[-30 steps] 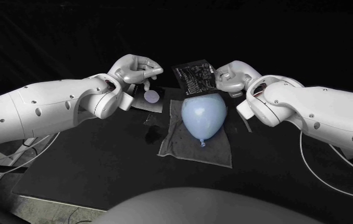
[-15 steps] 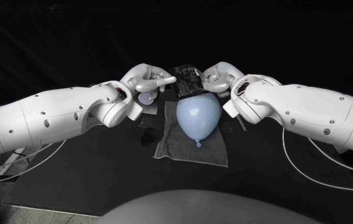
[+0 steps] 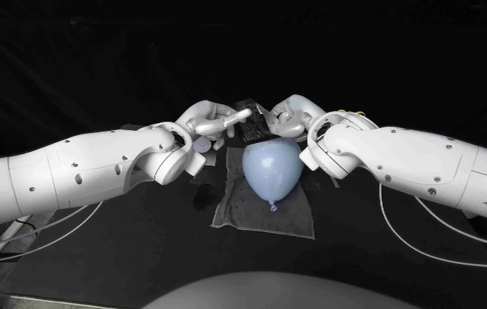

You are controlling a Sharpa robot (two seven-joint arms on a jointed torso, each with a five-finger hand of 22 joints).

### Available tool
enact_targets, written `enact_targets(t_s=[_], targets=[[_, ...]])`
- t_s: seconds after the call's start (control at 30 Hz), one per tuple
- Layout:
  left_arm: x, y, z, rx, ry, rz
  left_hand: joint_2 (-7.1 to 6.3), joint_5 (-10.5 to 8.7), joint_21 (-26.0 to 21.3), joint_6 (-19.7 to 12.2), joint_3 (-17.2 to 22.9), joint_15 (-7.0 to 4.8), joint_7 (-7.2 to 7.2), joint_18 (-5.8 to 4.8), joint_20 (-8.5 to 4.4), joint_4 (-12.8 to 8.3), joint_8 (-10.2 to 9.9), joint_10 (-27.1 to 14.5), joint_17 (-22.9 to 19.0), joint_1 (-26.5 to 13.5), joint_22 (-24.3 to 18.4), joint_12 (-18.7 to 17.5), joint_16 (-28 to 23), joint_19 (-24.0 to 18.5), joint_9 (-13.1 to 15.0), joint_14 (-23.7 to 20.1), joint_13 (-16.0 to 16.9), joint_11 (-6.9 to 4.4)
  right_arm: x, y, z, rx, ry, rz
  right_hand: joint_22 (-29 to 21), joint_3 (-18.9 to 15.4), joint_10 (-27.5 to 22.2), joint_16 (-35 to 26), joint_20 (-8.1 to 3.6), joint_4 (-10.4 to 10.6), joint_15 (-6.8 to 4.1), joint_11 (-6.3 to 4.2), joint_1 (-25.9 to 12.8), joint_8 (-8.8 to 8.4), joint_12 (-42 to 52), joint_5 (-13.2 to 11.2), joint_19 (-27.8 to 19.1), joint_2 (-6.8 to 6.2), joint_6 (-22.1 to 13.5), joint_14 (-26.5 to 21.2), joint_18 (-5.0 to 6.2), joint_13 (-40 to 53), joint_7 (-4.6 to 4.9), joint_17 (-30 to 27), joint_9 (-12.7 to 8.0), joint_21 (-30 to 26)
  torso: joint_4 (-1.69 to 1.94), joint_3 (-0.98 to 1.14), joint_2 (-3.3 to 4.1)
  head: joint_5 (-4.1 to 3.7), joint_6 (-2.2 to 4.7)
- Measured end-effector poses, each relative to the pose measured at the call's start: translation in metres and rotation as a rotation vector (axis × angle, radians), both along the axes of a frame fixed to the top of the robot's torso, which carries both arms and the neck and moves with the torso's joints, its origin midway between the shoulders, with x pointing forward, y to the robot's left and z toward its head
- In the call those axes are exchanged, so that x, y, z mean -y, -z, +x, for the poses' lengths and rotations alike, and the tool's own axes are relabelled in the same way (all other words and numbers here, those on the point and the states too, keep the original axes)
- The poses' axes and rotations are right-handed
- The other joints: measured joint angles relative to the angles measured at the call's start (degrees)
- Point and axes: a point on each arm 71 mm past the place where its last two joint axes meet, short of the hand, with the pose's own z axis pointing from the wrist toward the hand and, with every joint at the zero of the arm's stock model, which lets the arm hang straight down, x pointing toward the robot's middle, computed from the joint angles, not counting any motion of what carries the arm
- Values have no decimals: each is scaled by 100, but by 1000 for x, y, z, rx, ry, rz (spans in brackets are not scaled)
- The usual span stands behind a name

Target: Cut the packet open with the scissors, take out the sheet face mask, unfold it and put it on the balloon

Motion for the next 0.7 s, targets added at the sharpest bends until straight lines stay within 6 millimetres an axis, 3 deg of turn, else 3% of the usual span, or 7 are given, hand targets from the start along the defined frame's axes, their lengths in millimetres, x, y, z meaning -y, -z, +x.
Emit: enact_targets(t_s=[0.07, 0.27, 0.4, 0.53, 0.7], targets=[[2, 2, 0, -29, -8, -4, -220, 0, -68, -99, -47, 19, 22, 0, 34, 8, -61, -61, 0, -87, -98, -36, -59, -52, -39, -18, -4, 42, -3, 1, -1, 5, -4, -13, 1, 23, 0, 0, 8, -8, 0, 0, 0, 0, 0, -1, -8, 0, -3, 0, 0, 0, 2, -3, 0, 0, -1, 0, 0, -2, 5], [10, 8, -1, -107, -15, -6, -565, 0, -175, -230, -329, 80, 9, 6, 68, 26, -139, -163, 0, -27, -275, -63, -143, -147, -114, -39, -34, 81, -10, 2, -3, 20, -13, -45, 3, 172, 0, -2, 8, -89, 1, 0, -18, 0, -3, 3, -8, -18, -30, -1, 0, -6, 10, -4, 2, 28, 1, 1, 3, -5, 21], [13, 10, -3, -137, -12, -2, -626, 0, -273, -261, -410, 109, -1, 96, 82, 26, -139, -202, 0, -17, -392, -64, -225, -202, -127, -69, -35, 82, -14, 2, -4, 29, -18, -62, 4, 300, 0, 16, 8, -149, 1, 1, -87, 0, 0, 45, -9, -86, -37, -1, -1, -28, 16, -4, 3, 28, 1, 1, 3, -5, 30], [16, 12, -3, -157, -7, 4, -644, 0, -327, -136, -409, 120, 5, 97, 94, 26, -84, -223, -40, -46, -452, -64, -269, -255, -122, -123, -36, 103, -19, 2, -4, 39, -23, -78, 3, 442, 2, 24, 8, -216, 1, 1, -170, 1, 20, 139, -9, -141, -41, -1, -1, -27, 20, -3, 7, 52, 3, 1, 3, -9, 38], [22, 14, -3, -178, 6, 7, -516, 0, -244, 133, -316, 87, 20, 97, 65, 16, 116, -264, -14, -426, -321, -64, -220, -180, -66, -90, -43, 62, -23, 3, -3, 46, -27, -95, 3, 580, 2, 24, 9, -280, 1, 1, -280, 1, 28, 258, -9, -168, -49, -1, -1, -13, 26, 1, 11, 52, 7, -3, 3, -12, 55]])
